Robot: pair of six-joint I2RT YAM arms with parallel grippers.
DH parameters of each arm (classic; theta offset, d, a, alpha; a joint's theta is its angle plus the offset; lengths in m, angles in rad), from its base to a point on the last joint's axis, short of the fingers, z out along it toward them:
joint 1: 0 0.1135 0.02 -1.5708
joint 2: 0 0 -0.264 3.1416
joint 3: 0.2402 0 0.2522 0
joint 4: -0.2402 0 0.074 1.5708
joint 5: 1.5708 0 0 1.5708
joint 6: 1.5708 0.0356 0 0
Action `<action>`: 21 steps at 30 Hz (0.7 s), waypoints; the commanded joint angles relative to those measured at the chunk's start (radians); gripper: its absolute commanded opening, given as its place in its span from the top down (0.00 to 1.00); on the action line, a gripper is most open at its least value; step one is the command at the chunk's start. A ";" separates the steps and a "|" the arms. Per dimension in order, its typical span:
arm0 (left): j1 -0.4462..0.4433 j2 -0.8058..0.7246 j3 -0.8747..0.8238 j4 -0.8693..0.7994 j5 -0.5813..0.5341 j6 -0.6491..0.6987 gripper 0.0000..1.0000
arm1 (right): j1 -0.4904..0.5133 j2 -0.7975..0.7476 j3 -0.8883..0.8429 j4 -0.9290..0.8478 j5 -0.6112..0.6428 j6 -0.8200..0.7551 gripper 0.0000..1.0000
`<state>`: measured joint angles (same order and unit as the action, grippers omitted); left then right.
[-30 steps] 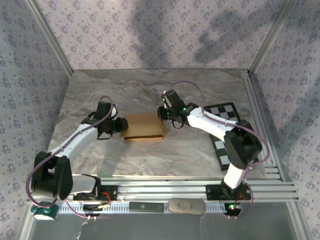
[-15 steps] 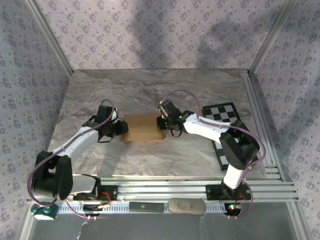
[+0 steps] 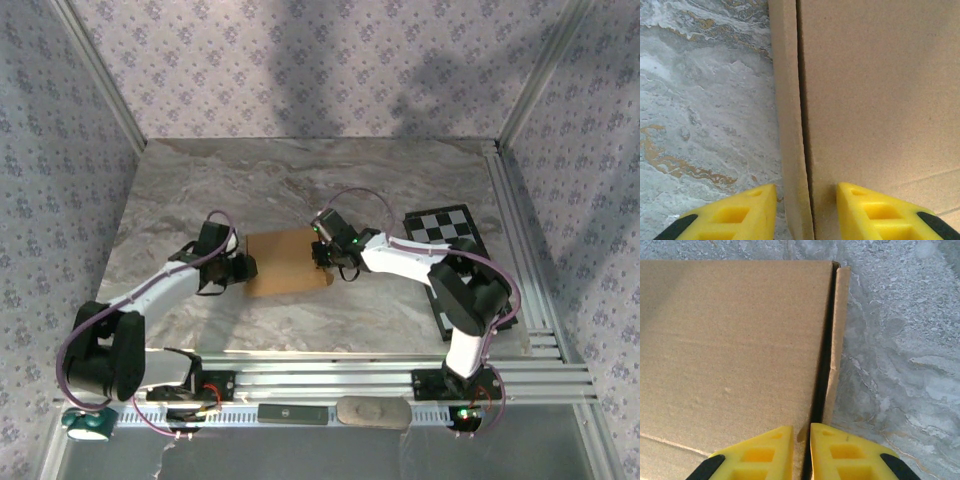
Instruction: Fold the paper box
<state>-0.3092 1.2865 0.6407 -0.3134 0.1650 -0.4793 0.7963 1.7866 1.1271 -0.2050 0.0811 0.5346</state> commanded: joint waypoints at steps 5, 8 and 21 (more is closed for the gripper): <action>-0.004 -0.073 0.058 -0.082 -0.058 0.037 0.61 | -0.003 -0.065 -0.018 -0.055 0.069 -0.044 0.79; -0.004 -0.068 0.065 -0.073 -0.055 0.038 0.61 | -0.009 -0.060 -0.023 -0.050 0.042 -0.053 0.79; -0.004 0.068 0.040 0.012 -0.018 0.030 0.65 | -0.034 -0.013 -0.048 -0.009 -0.029 -0.057 0.78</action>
<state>-0.3096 1.3525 0.6884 -0.3050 0.1387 -0.4603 0.7639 1.7802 1.0958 -0.1978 0.0643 0.5030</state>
